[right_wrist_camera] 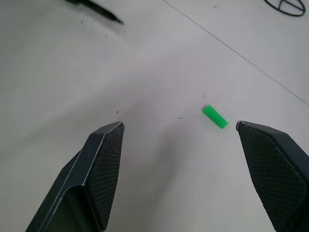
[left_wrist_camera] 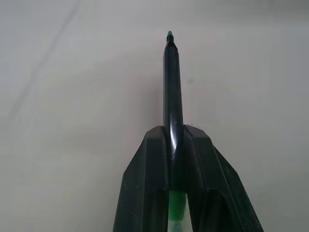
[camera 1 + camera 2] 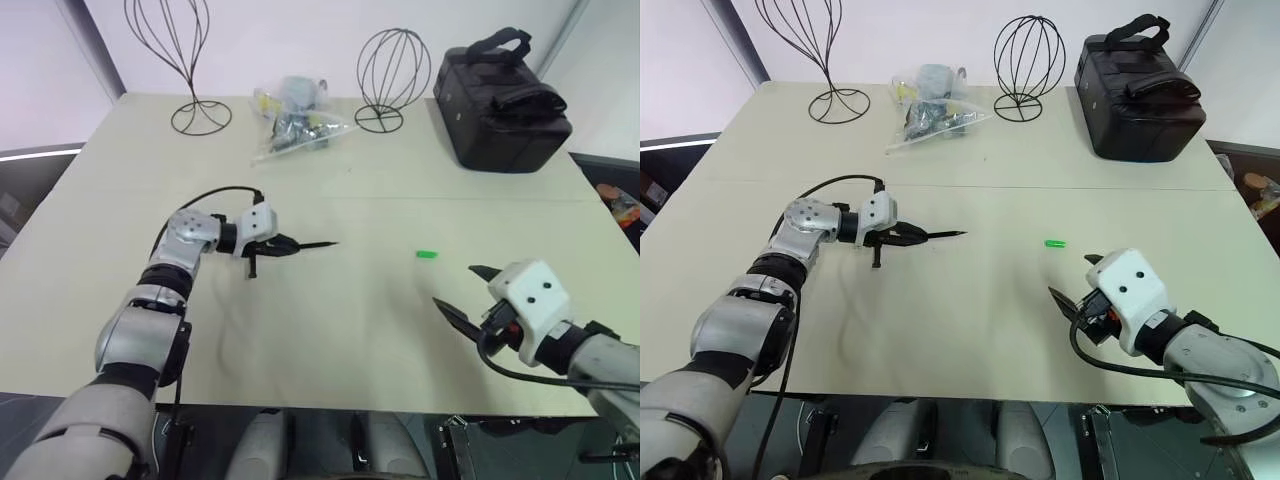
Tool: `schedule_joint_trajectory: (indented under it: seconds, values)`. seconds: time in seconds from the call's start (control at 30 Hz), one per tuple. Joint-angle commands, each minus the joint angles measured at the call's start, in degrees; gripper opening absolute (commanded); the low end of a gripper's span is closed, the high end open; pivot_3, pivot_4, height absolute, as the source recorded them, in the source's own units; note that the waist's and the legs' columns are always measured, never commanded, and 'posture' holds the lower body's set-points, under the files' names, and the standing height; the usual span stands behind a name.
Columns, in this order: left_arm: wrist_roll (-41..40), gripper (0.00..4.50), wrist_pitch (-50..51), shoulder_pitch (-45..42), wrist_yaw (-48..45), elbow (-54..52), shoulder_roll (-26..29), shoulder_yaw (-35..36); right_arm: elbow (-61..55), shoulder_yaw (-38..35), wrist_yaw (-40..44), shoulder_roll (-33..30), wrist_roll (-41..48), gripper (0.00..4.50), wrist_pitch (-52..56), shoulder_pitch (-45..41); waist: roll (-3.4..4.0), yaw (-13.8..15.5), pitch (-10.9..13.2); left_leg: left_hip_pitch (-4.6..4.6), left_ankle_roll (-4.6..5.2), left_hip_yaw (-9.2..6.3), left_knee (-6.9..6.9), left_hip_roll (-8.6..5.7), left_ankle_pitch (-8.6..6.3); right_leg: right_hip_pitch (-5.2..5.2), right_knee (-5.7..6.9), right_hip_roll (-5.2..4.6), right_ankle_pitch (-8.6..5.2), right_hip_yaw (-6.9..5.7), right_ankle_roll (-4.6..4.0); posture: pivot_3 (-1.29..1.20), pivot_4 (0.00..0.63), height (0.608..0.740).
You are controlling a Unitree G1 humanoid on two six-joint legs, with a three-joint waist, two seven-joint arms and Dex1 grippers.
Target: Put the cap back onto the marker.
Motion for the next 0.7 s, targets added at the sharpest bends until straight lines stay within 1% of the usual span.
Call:
schedule_joint_trajectory:
  seconds: [0.03,0.1,0.27,0.37,0.53,0.7]
  values:
    - [-3.27,0.09,-0.99,0.16,-1.92,-5.59,0.74,1.79,5.57,-0.66,2.86,-1.87,-1.73,3.81,-4.91,-2.62,0.00,-0.02,0.00,0.00,0.00,0.00,0.00,0.00,0.00,0.00,-0.01,0.00,0.00,0.00,0.00,0.00,0.150,0.740]
    - [-4.27,0.09,-0.26,0.71,-3.02,-8.25,0.88,1.56,10.27,0.26,4.91,-2.83,-2.52,3.81,-7.89,-4.35,0.00,-0.19,0.00,0.01,0.00,0.01,0.00,0.00,0.00,0.00,0.00,0.00,0.00,0.01,0.00,0.00,0.150,0.740]
    - [-7.47,0.09,3.80,3.38,-6.24,-18.53,2.02,0.82,26.59,5.88,13.40,-5.13,-4.35,3.81,-18.12,-12.36,0.02,-1.03,0.01,0.01,0.00,0.02,-0.01,0.02,0.00,-0.01,0.00,0.01,0.00,0.01,0.00,0.00,0.150,0.740]
    - [-9.48,0.09,8.35,5.49,-8.10,-25.79,3.28,0.46,36.89,11.19,19.94,-5.85,-6.12,3.81,-24.73,-17.90,0.02,-1.42,0.02,0.02,0.00,0.03,-0.01,0.03,0.00,-0.01,0.00,0.02,0.00,0.02,0.00,0.00,0.150,0.740]
    - [-10.07,0.09,12.48,8.22,-7.06,-32.38,4.73,0.32,49.25,17.87,26.74,-5.00,-9.38,3.81,-33.68,-26.20,0.05,-1.37,0.03,0.02,-0.01,0.05,-0.02,0.07,0.00,-0.04,0.01,0.01,0.00,0.06,0.00,0.00,0.150,0.740]
    - [-10.41,0.09,14.72,10.78,-6.01,-37.07,5.90,0.19,59.32,21.89,30.98,-4.17,-12.33,3.81,-40.70,-33.11,0.07,-1.25,0.04,0.01,-0.02,0.07,-0.01,0.09,0.01,-0.07,0.01,0.00,0.00,0.09,0.00,0.00,0.150,0.740]
